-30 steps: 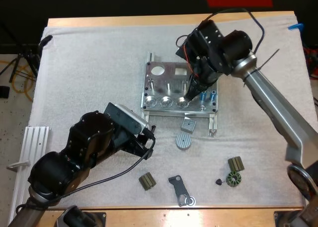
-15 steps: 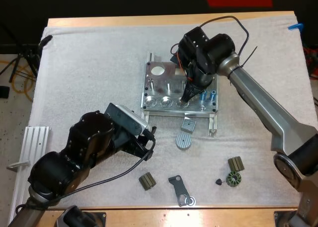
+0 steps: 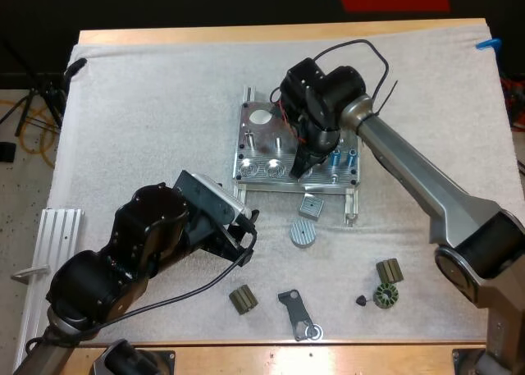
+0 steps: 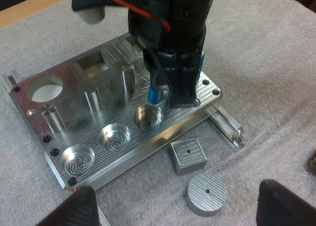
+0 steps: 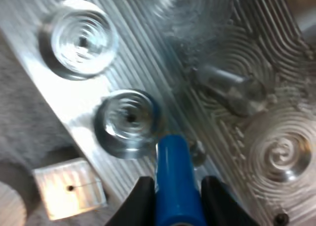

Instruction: Load cells from right to left

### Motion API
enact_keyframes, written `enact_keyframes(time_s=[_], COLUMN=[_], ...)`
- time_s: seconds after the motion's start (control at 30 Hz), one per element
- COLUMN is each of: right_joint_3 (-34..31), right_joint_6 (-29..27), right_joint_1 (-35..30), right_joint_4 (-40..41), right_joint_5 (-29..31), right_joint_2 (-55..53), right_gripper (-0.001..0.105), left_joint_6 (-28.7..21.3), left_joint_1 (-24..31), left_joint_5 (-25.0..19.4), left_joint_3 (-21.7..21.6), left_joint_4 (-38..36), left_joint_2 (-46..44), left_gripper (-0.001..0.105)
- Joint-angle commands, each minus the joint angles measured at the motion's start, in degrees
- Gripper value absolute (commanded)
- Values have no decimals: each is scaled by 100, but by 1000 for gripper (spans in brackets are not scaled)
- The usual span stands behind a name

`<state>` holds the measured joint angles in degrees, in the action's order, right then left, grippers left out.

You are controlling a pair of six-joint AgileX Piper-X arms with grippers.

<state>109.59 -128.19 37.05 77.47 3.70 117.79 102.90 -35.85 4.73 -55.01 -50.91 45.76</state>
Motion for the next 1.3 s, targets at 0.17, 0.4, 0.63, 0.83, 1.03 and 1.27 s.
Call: enact_keyframes(time_s=[0.17, 0.4, 0.63, 0.83, 1.03, 1.27], right_joint_3=[27, 27, 27, -23, -22, -22], right_joint_6=[-18, -18, -18, -2, 49, 66], right_joint_1=[-3, -3, -3, -3, -3, -3], right_joint_4=[-2, -33, -46, -10, 12, -3], right_joint_5=[265, 269, 269, 269, 298, 285], right_joint_2=[0, 0, 0, 131, 191, 191], right_gripper=[8, 8, 8, 8, 8, 8], left_joint_6=[-1, -1, -1, -1, -1, -1], left_joint_1=[6, 6, 6, 6, 6, 6], left_joint_5=[21, 21, 21, 21, 21, 21], left_joint_3=[-16, -16, -16, -16, -16, -16], left_joint_4=[25, 25, 25, 25, -25, -26], left_joint_2=[-34, -34, -34, -34, -34, -34], left_gripper=[66, 66, 66, 66, 66, 66])
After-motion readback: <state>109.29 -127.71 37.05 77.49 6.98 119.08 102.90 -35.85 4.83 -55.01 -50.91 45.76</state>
